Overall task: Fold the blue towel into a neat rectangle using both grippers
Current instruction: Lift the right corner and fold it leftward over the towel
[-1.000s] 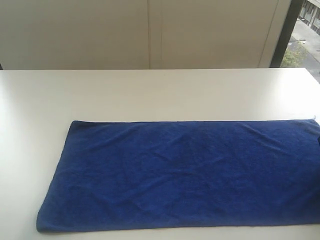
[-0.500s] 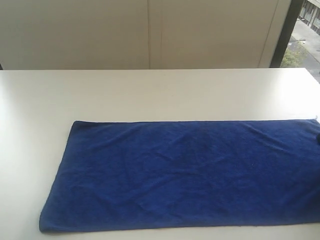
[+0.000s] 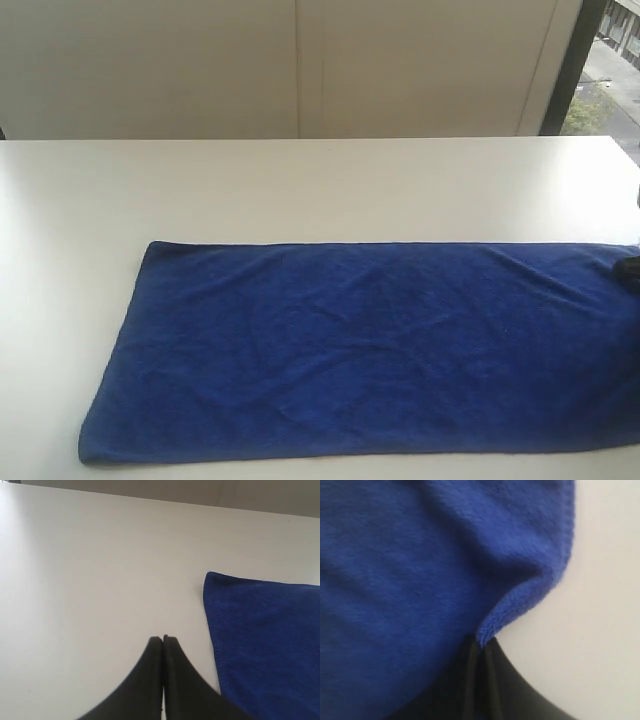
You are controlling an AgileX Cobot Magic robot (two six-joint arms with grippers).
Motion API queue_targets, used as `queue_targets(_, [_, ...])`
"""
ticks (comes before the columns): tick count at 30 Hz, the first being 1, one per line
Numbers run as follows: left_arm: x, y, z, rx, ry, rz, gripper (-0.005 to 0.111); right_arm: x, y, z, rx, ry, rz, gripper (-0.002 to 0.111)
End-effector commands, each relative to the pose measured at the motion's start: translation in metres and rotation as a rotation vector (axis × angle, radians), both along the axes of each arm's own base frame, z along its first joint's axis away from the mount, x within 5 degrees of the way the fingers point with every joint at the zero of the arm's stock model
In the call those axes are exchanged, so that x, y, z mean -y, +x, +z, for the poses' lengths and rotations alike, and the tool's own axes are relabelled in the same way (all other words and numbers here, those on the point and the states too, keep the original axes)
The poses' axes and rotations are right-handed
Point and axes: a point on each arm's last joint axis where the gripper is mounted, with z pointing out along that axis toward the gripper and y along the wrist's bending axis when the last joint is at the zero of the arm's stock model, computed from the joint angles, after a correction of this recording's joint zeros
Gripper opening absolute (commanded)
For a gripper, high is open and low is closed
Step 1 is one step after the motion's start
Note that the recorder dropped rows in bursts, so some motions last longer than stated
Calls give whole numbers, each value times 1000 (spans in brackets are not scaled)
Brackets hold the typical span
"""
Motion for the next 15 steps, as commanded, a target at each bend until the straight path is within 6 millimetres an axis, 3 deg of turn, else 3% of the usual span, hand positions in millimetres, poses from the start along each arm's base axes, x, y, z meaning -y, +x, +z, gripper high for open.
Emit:
queue_targets(1, [0,-1,0,4,-23,6,0,-29,9,13,24,-13,89,0])
queue_targets(4, [0,-1,0,3,-27,7,0,-46,13,19,32,-11,123,0])
queue_targets(11, [0,-1,0,2,-33,9,0,-106,24,25,23,5,270,0])
queue_targets(15, [0,-1,0,2,-40,12,0,-155,36,38,52,13,369,0])
